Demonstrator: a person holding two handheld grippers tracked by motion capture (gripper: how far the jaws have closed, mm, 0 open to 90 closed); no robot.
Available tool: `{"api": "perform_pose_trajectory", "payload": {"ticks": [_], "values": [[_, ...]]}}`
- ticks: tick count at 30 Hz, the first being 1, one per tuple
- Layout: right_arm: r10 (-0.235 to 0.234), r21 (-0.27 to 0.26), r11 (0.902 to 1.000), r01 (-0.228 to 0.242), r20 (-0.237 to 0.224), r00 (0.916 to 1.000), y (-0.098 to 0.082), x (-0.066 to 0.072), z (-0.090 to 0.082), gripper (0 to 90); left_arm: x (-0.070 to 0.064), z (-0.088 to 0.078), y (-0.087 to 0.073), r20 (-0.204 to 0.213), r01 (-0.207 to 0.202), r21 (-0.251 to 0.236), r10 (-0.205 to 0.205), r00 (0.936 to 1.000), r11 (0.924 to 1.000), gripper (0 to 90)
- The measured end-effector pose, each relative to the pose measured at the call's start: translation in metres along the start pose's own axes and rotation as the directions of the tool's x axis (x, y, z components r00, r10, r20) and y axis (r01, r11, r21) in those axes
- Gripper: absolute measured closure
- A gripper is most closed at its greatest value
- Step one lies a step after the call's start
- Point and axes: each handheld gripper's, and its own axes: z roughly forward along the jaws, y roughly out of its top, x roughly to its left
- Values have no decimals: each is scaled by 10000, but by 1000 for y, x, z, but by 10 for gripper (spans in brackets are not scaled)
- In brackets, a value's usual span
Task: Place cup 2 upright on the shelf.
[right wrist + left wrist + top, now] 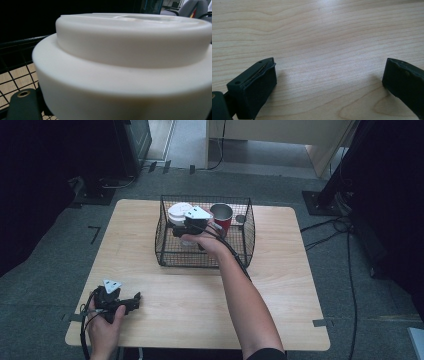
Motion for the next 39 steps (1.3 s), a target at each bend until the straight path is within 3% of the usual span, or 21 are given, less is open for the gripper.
{"api": "perform_pose_trajectory", "payload": {"ticks": [15, 32, 39], "values": [[44, 302, 9995, -49, 154, 9999, 0, -4, -8, 147, 0, 0, 0, 21, -41, 9, 41, 10000, 10000, 0], [-256, 557, 9982, 240, 275, 9993, -1, -4, -10, 136, 0, 0, 0, 22, -29, 1, 29, 10000, 10000, 0], [-345, 668, 9973, 318, 405, 9986, 0, -4, -12, 90, 0, 0, 0, 22, -30, 3, 30, 10000, 10000, 0]]}}
